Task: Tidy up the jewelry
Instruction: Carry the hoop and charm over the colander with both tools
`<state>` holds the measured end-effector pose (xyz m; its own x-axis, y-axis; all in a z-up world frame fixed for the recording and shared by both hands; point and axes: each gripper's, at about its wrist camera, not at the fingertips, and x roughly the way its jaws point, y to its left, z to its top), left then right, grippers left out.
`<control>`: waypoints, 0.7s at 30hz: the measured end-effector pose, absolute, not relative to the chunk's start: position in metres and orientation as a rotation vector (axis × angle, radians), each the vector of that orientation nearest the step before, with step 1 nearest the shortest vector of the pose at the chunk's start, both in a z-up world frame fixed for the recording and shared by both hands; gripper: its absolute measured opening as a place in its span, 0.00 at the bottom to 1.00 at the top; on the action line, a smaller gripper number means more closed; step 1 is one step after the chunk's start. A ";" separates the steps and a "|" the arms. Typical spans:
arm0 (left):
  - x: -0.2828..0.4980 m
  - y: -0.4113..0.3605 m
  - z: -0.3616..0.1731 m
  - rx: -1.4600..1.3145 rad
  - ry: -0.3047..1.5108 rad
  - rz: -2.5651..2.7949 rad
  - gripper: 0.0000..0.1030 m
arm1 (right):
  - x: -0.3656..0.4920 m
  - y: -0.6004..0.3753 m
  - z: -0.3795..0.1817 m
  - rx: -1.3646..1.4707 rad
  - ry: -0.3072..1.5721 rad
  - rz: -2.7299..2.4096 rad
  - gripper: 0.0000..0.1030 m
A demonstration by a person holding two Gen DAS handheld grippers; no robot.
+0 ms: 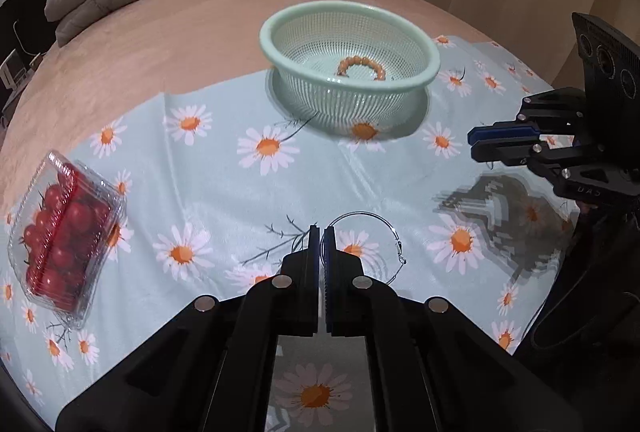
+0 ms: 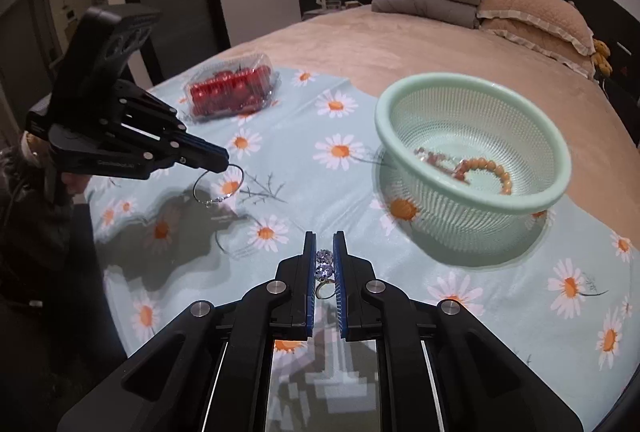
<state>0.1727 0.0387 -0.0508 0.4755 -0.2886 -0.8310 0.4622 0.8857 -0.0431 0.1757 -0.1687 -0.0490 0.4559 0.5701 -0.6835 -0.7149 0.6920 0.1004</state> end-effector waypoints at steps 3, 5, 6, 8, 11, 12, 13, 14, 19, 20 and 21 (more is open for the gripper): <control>0.179 0.031 -0.034 0.222 0.947 -0.468 0.02 | 0.173 -0.195 -0.018 -0.210 0.695 0.770 0.08; 0.185 0.028 -0.024 0.232 0.933 -0.464 0.02 | 0.170 -0.210 0.002 -0.220 0.660 0.738 0.08; 0.187 0.027 -0.017 0.233 0.923 -0.467 0.02 | 0.170 -0.217 0.012 -0.228 0.646 0.725 0.08; 0.191 0.023 -0.002 0.231 0.894 -0.458 0.02 | 0.168 -0.228 0.033 -0.251 0.616 0.697 0.08; 0.199 0.014 0.022 0.226 0.844 -0.468 0.02 | 0.169 -0.237 0.062 -0.287 0.575 0.674 0.08; 0.202 0.011 0.029 0.230 0.827 -0.467 0.02 | 0.170 -0.237 0.070 -0.297 0.563 0.671 0.08; 0.206 0.008 0.036 0.229 0.814 -0.470 0.02 | 0.170 -0.238 0.077 -0.308 0.551 0.666 0.08; 0.210 0.004 0.042 0.227 0.798 -0.469 0.02 | 0.172 -0.238 0.083 -0.313 0.542 0.665 0.08; 0.237 -0.012 0.063 0.181 0.777 -0.488 0.02 | 0.186 -0.234 0.100 -0.325 0.516 0.671 0.08; 0.242 -0.016 0.065 0.188 0.776 -0.496 0.02 | 0.191 -0.232 0.100 -0.329 0.518 0.671 0.08; 0.246 -0.019 0.066 0.200 0.776 -0.501 0.02 | 0.195 -0.229 0.098 -0.334 0.523 0.674 0.08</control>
<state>0.2460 -0.0189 0.0662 0.6042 -0.3572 -0.7123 0.5014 0.8652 -0.0086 0.1947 -0.2291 0.0980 0.6605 0.5025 -0.5578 -0.6652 0.7362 -0.1246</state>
